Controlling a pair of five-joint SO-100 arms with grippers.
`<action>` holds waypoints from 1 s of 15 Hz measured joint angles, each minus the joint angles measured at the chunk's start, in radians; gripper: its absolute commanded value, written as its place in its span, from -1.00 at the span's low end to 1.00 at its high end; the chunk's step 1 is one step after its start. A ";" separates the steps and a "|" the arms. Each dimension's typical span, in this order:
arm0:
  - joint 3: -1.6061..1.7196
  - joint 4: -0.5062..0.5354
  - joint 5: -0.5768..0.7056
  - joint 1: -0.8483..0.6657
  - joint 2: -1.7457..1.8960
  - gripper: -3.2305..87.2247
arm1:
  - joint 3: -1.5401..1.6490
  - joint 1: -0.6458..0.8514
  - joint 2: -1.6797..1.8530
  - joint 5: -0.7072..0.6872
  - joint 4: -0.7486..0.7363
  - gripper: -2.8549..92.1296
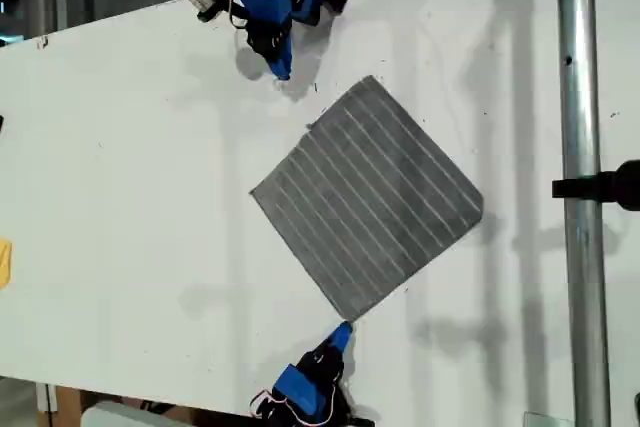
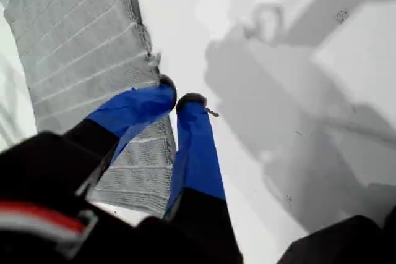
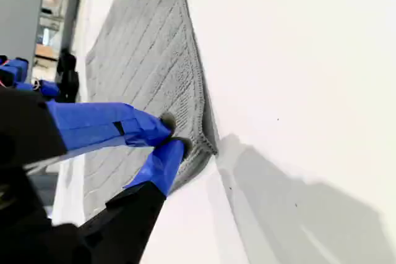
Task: Grasp corners of a towel and fold twice.
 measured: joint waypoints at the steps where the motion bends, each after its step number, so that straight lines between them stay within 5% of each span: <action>1: 0.000 0.000 -0.009 -0.011 0.000 -0.99 | -0.002 0.000 0.000 0.006 -0.003 -0.95; 2: -0.023 0.000 -0.129 -0.084 0.000 -0.99 | -0.028 -0.101 0.002 0.011 -0.043 -0.95; 5: -0.023 0.000 -0.870 -0.152 0.000 -0.99 | -0.037 -0.178 0.002 0.014 -0.055 -0.95; 6: -0.028 0.000 -0.951 -0.155 -0.003 -0.99 | -0.037 -0.184 0.002 0.011 -0.055 -0.95; 15: -0.634 -0.278 -0.948 -0.153 -0.965 -0.99 | -0.526 -0.236 -0.557 -0.166 -0.189 -0.95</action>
